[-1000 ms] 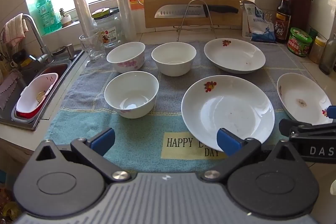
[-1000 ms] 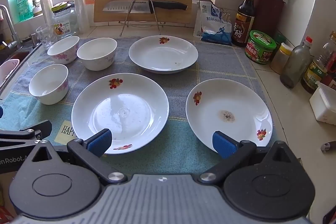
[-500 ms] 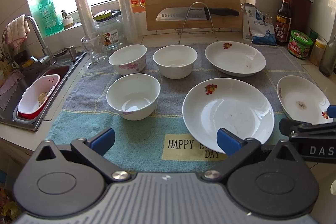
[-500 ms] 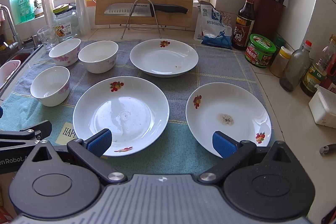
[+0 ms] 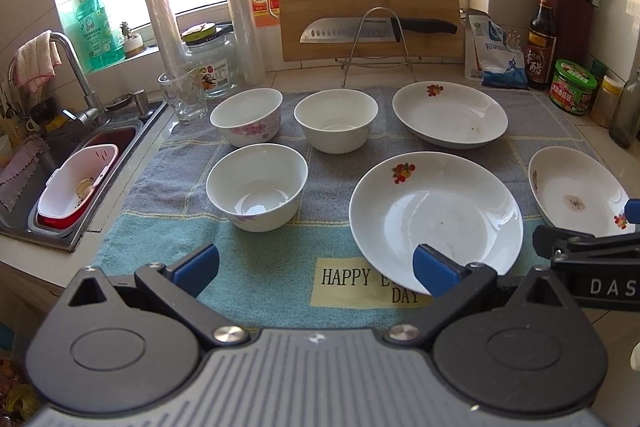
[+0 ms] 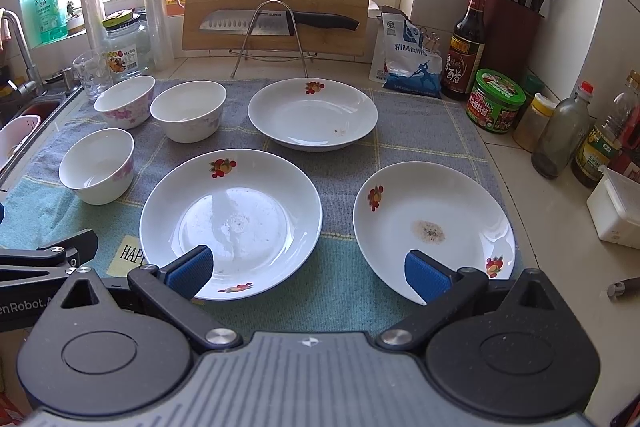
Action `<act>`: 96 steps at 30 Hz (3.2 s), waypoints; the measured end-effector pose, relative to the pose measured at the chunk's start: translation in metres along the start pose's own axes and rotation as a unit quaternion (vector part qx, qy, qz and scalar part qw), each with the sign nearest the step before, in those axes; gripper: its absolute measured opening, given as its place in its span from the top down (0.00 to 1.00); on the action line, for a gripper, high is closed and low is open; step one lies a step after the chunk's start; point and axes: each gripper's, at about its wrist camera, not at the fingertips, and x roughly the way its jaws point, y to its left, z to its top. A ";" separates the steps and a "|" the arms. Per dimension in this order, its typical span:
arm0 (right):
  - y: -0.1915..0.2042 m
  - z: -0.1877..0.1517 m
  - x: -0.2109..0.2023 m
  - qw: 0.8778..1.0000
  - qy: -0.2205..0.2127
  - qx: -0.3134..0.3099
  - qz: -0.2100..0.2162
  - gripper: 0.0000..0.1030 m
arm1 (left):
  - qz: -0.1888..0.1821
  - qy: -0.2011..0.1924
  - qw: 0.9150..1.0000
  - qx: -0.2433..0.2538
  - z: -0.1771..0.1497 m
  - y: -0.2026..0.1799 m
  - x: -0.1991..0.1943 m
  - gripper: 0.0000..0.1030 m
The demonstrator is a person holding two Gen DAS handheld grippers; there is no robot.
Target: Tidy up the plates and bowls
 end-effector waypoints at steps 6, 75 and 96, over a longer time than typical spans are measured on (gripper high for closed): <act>0.000 0.000 -0.001 1.000 -0.002 -0.002 0.001 0.00 | 0.000 0.000 1.000 -0.003 -0.001 0.000 0.000 0.01; -0.074 -0.019 -0.023 0.996 -0.084 -0.007 0.034 0.00 | -0.054 -0.061 0.996 0.022 0.003 -0.047 -0.026 0.01; -0.148 -0.080 0.025 0.998 -0.062 0.015 0.017 0.00 | -0.227 -0.035 0.966 0.114 0.049 -0.121 0.031 0.01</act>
